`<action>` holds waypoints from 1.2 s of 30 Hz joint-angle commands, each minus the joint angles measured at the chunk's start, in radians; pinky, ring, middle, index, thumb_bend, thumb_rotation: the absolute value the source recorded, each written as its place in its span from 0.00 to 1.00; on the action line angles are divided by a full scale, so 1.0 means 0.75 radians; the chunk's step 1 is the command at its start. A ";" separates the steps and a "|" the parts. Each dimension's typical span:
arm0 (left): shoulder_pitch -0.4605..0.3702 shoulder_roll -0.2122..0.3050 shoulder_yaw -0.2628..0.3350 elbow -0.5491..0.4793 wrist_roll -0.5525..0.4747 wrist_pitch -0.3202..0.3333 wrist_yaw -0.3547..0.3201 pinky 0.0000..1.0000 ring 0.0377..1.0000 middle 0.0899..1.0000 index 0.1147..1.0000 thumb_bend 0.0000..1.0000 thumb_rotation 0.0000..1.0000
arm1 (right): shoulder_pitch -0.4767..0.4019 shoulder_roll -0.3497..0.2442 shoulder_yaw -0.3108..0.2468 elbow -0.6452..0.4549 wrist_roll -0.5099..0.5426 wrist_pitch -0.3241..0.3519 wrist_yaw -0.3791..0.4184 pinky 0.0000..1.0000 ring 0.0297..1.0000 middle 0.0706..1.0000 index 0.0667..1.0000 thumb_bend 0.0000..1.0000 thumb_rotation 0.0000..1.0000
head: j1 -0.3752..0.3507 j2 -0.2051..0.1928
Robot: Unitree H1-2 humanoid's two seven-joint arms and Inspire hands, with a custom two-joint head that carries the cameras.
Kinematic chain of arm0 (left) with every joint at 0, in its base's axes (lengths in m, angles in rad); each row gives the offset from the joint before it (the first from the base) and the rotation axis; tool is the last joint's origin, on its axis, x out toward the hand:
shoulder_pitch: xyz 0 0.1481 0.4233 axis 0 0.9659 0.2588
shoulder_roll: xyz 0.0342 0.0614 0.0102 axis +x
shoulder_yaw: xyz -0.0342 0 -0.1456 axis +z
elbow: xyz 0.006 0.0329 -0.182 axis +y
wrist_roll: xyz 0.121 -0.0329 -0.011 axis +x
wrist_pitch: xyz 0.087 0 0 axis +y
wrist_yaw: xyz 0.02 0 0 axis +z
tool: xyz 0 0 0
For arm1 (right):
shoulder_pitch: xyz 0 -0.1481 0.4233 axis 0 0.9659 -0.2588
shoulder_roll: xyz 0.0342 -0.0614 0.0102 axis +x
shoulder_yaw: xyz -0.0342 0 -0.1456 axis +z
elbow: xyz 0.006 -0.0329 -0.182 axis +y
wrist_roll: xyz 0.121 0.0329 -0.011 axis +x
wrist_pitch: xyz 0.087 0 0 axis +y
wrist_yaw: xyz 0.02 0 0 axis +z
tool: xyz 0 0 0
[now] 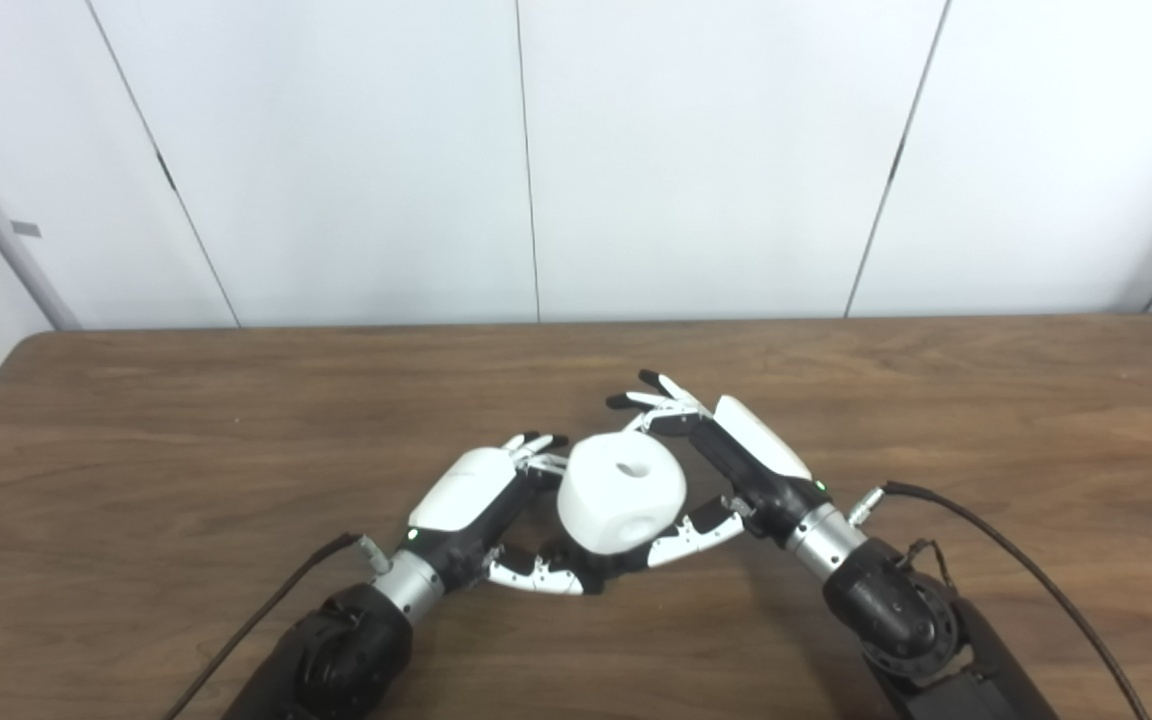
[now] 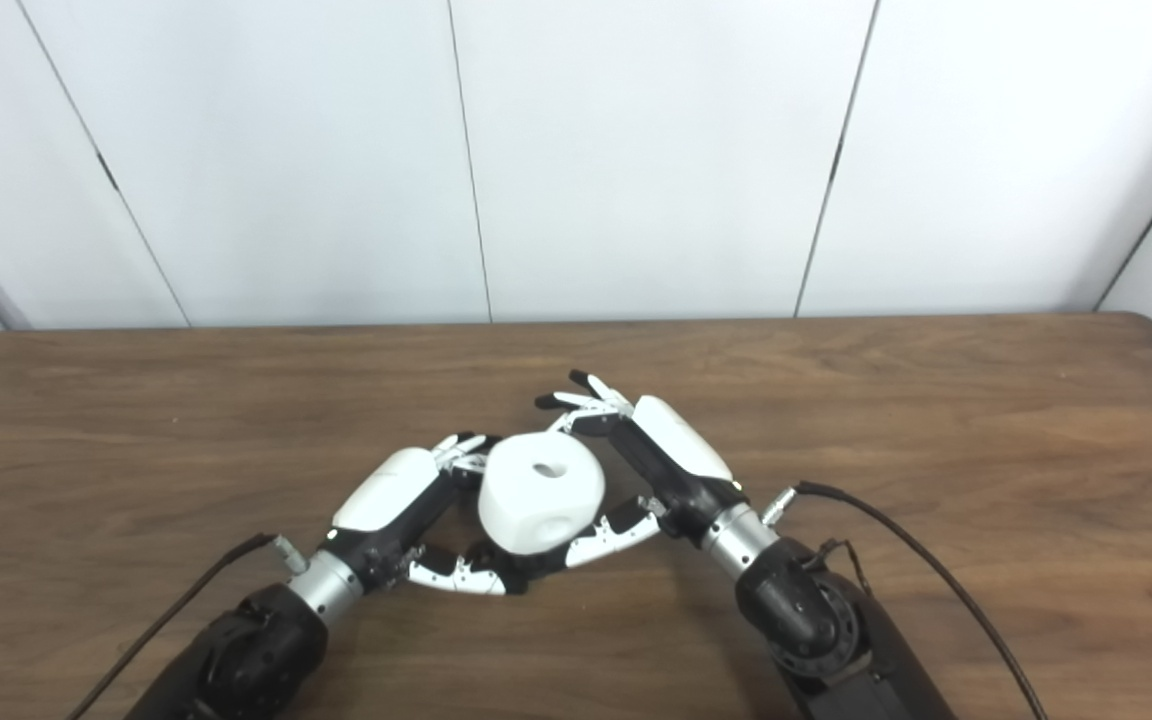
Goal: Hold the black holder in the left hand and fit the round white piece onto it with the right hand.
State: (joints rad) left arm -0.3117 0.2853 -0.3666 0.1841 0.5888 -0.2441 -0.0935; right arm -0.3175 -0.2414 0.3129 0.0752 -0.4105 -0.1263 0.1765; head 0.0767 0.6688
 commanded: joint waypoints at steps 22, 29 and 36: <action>-0.022 -0.019 -0.009 -0.016 0.022 -0.002 -0.011 1.00 0.94 0.75 0.41 0.52 0.05 | -0.012 -0.035 0.014 -0.025 -0.004 0.012 0.068 1.00 1.00 0.86 0.45 0.51 0.15 | 0.009 0.007; -0.024 -0.035 -0.016 -0.016 0.036 0.009 -0.007 1.00 0.94 0.75 0.41 0.52 0.05 | -0.039 -0.086 0.021 -0.122 -0.026 0.076 0.143 1.00 1.00 0.89 0.46 0.52 0.16 | 0.008 0.013; -0.026 -0.052 -0.021 -0.011 0.044 0.018 -0.005 1.00 0.95 0.75 0.41 0.52 0.05 | -0.049 -0.116 -0.003 -0.194 -0.008 0.118 0.196 1.00 1.00 0.92 0.72 0.86 0.31 | 0.005 0.018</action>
State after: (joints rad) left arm -0.3116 0.2575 -0.3718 0.1848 0.5992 -0.2363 -0.0931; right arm -0.3264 -0.3280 0.3214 -0.0330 -0.4234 -0.0392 0.3176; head 0.0798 0.6811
